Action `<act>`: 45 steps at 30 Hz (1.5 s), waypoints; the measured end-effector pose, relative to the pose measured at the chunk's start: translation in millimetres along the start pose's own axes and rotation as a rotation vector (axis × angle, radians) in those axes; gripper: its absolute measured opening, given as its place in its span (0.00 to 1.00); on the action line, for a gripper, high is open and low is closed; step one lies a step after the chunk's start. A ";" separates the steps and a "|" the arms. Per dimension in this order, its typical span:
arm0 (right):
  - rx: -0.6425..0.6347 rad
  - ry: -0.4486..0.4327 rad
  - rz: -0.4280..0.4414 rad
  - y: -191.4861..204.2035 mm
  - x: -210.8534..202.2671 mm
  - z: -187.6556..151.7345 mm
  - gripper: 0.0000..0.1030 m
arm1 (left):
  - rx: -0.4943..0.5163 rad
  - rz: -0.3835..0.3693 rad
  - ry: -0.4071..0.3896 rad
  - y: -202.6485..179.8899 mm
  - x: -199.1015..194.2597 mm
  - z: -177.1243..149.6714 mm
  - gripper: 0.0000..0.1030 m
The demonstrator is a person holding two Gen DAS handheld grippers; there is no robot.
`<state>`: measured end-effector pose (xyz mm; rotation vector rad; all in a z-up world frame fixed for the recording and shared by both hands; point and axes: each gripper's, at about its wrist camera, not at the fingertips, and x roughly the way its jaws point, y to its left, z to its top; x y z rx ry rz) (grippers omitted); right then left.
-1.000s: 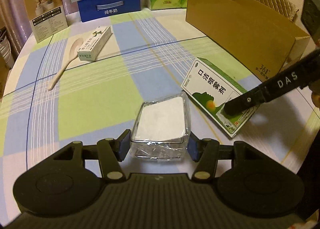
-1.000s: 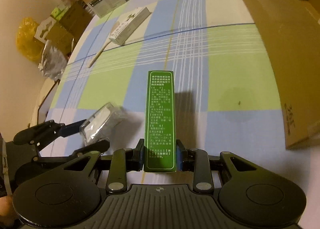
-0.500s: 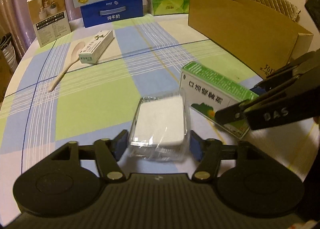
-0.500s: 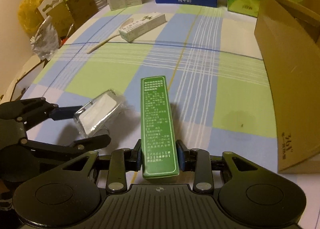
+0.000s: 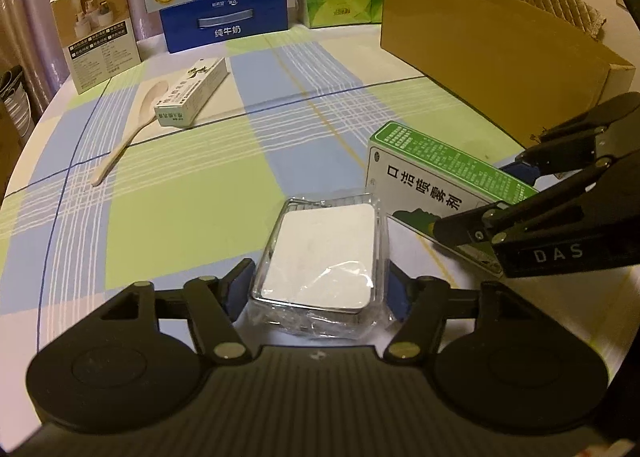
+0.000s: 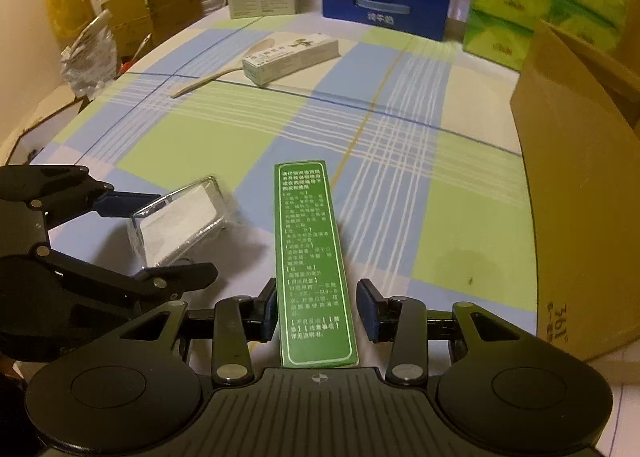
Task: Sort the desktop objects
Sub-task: 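Lift the tray and green box and carry both to the cardboard box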
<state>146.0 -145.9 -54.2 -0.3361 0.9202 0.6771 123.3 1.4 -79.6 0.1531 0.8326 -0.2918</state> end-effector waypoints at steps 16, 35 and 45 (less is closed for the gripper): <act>-0.065 0.009 -0.021 7.6 8.6 0.6 0.27 | -0.016 -0.004 -0.003 -4.0 -5.6 -4.0 0.56; 0.014 -0.024 -0.046 -4.4 -11.8 -12.4 0.27 | -0.064 -0.007 0.020 -4.8 -6.7 -8.3 0.54; 0.055 -0.064 -0.059 -9.3 -42.5 -13.5 0.27 | -0.162 0.002 0.016 -13.5 -26.4 -3.0 0.53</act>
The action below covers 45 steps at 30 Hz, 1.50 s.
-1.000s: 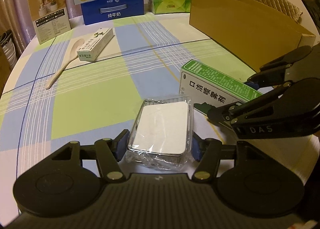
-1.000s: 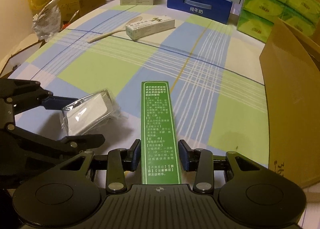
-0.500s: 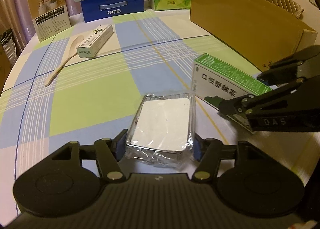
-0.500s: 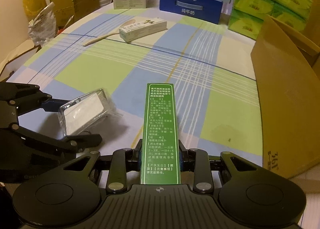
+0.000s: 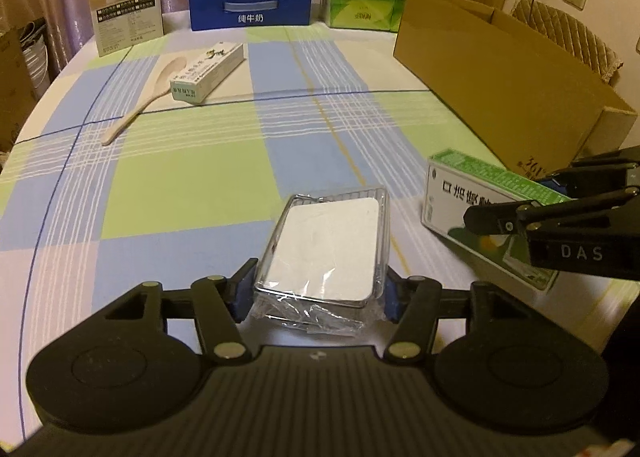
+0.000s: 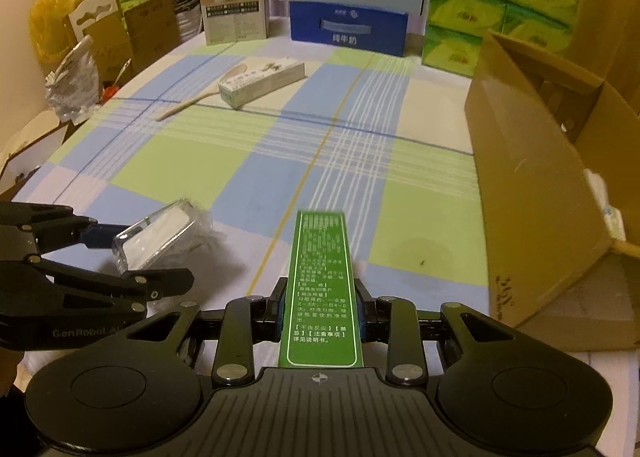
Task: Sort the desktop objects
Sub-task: 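Lift the tray and green box and carry both to the cardboard box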
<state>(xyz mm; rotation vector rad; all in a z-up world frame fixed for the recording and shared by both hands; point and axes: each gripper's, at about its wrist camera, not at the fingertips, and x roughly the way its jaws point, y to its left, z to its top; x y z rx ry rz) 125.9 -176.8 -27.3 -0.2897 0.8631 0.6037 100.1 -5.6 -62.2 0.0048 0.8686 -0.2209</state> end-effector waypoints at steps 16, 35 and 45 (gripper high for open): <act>0.016 -0.052 -0.021 -2.3 -41.4 -7.6 0.27 | 0.009 0.016 -0.036 -28.1 -41.5 3.4 0.53; 0.067 -0.154 -0.058 -31.8 -91.8 -3.5 0.27 | 0.047 -0.029 -0.087 -70.2 -67.7 30.2 0.53; 0.140 -0.206 -0.071 -56.5 -121.4 -3.3 0.27 | 0.074 -0.058 -0.107 -92.1 -71.7 41.8 0.53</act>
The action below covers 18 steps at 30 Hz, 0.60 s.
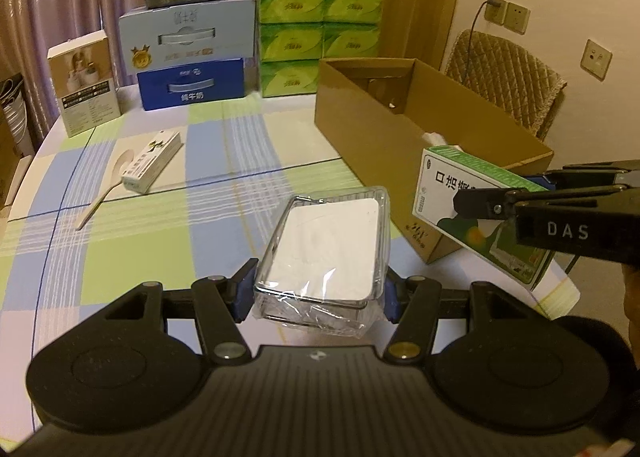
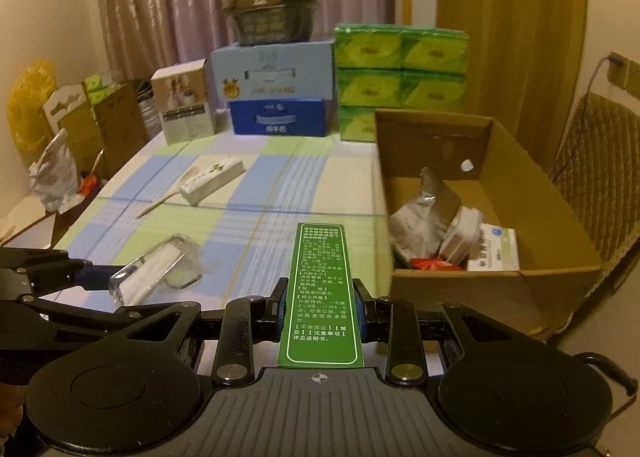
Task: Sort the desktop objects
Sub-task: 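Lift the tray and green box and carry both to the cardboard box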
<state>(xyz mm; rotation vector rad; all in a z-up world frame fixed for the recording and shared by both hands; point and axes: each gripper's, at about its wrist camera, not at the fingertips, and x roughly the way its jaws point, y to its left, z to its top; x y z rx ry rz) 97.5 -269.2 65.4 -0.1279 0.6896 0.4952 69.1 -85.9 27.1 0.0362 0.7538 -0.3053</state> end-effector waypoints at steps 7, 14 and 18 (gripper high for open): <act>0.007 -0.029 -0.050 -20.3 -13.8 4.0 0.27 | 0.020 -0.025 -0.018 -16.9 0.2 13.2 0.53; 0.026 -0.049 -0.060 -31.6 -26.0 3.3 0.27 | 0.042 -0.059 -0.039 -37.4 0.6 25.2 0.53; 0.031 -0.065 -0.077 -38.9 -33.1 5.4 0.27 | 0.057 -0.074 -0.048 -46.6 1.4 31.6 0.53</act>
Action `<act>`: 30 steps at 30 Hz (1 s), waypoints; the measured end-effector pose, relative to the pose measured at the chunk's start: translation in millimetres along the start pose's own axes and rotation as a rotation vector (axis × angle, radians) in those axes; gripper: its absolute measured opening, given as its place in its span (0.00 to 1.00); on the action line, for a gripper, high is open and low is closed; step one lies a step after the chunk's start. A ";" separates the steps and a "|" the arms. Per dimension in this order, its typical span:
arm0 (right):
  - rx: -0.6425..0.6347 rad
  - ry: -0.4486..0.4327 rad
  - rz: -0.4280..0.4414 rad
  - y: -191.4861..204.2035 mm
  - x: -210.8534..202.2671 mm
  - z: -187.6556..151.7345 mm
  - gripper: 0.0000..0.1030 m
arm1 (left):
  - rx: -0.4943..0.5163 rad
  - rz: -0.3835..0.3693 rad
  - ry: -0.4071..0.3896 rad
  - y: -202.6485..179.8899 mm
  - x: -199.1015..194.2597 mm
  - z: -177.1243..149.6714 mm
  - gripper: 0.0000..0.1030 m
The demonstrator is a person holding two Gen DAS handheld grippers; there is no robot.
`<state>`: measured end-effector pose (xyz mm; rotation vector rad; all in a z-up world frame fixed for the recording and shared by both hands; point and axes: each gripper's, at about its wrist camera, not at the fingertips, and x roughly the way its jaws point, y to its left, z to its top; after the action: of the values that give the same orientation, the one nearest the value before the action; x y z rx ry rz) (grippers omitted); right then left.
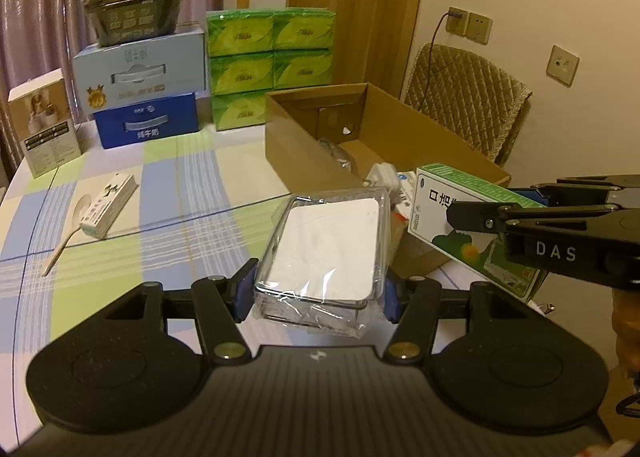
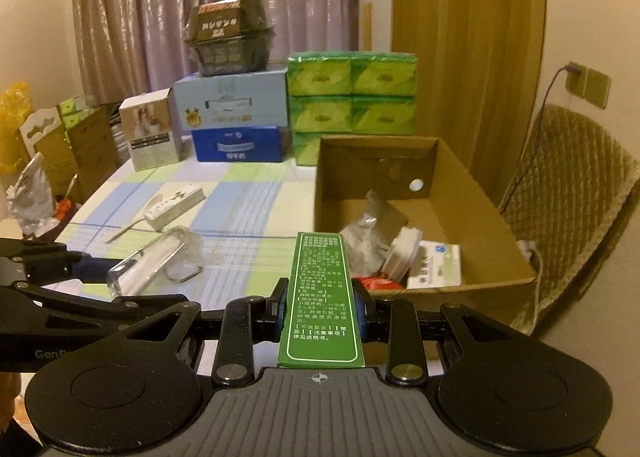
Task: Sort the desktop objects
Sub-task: 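Lift the tray and green box and carry both to the cardboard box, then lower both grippers into the cardboard box and open them to release items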
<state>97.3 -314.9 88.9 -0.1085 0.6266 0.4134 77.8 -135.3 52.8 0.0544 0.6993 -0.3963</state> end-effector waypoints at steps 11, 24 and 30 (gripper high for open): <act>0.025 -0.018 -0.051 -32.5 -0.7 7.6 0.27 | 0.037 -0.039 -0.023 -27.0 14.0 27.2 0.53; 0.011 -0.015 -0.090 -65.8 21.2 22.0 0.27 | 0.035 -0.080 -0.023 -51.6 45.2 57.3 0.53; 0.005 -0.010 -0.095 -76.0 30.2 27.8 0.27 | 0.028 -0.091 -0.011 -55.9 56.2 63.7 0.53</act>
<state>165.5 -367.9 91.6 -0.1306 0.6098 0.3205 135.2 -217.3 70.5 0.0474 0.6873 -0.4937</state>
